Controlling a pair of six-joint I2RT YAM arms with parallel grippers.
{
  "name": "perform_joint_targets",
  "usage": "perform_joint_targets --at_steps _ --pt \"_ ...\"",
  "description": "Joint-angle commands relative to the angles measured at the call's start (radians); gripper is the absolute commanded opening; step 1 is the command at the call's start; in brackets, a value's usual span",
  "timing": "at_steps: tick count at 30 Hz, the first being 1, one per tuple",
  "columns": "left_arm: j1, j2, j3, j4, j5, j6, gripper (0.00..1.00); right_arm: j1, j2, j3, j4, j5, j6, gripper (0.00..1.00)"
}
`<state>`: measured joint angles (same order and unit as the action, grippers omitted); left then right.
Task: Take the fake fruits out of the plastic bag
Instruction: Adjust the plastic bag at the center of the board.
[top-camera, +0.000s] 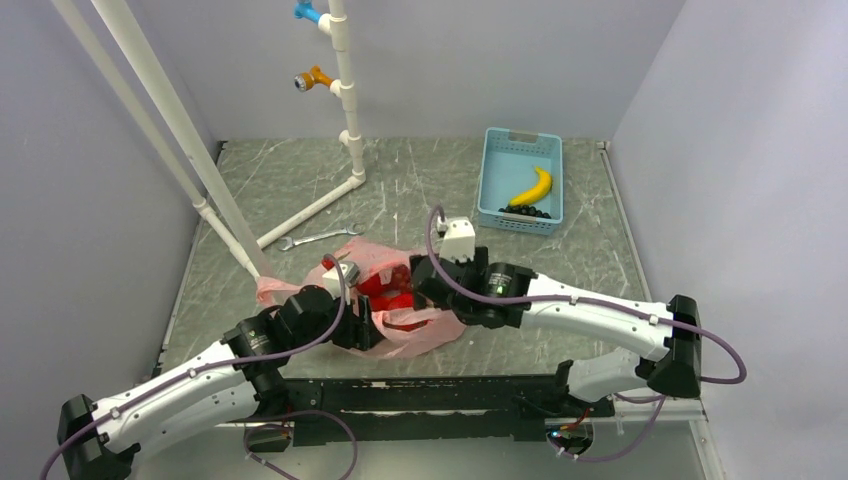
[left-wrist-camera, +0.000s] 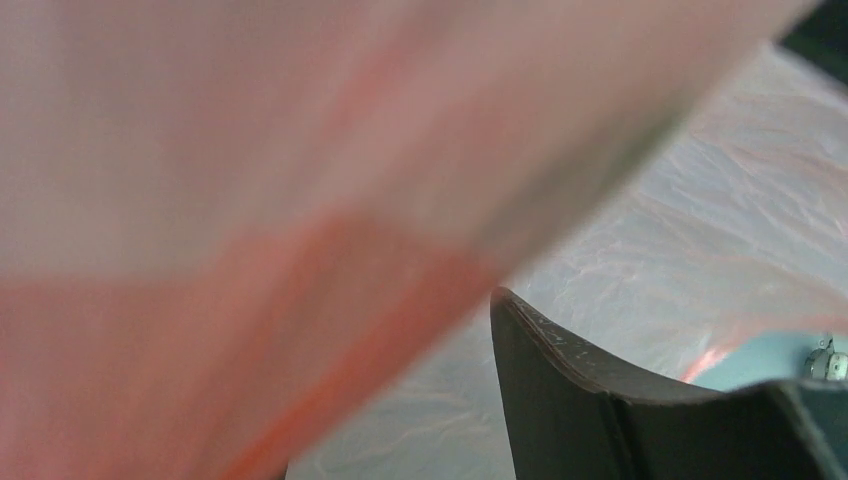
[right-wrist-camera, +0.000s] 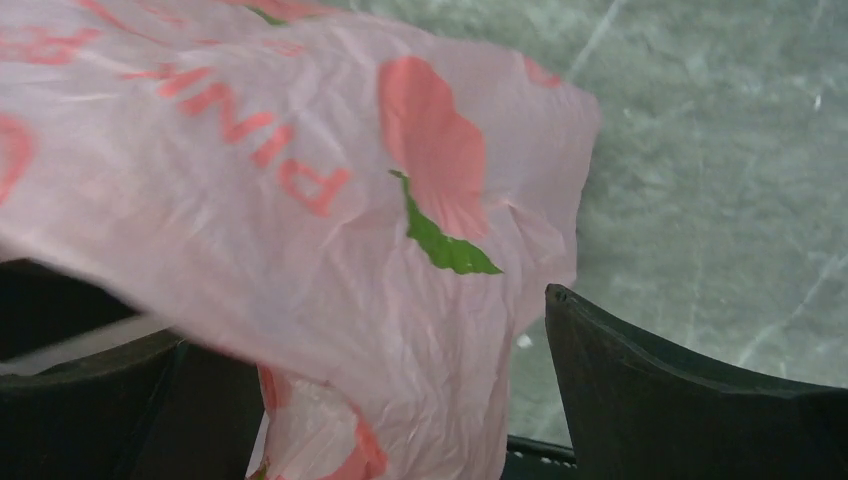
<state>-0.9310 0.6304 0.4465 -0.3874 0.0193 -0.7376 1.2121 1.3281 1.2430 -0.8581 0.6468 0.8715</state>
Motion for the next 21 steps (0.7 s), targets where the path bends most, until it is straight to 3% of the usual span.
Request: perform_joint_targets --at_steps 1,6,9,15,21 --pt "0.000 -0.013 0.047 -0.013 -0.016 0.025 0.70 0.015 -0.112 -0.177 0.002 0.008 0.034 0.97" --pt "0.000 -0.026 0.135 -0.068 -0.038 0.069 0.78 0.034 -0.411 -0.537 0.261 -0.149 -0.043 0.65" --pt "0.000 -0.020 0.250 -0.107 0.005 0.110 0.81 0.036 -0.562 -0.687 0.511 -0.249 -0.160 0.55" --pt "-0.001 -0.115 0.350 -0.020 0.125 0.102 0.88 0.038 -0.466 -0.749 0.678 -0.356 -0.238 0.28" --pt "-0.002 -0.138 0.543 -0.296 0.017 0.160 0.91 0.042 -0.397 -0.733 0.654 -0.309 -0.232 0.08"
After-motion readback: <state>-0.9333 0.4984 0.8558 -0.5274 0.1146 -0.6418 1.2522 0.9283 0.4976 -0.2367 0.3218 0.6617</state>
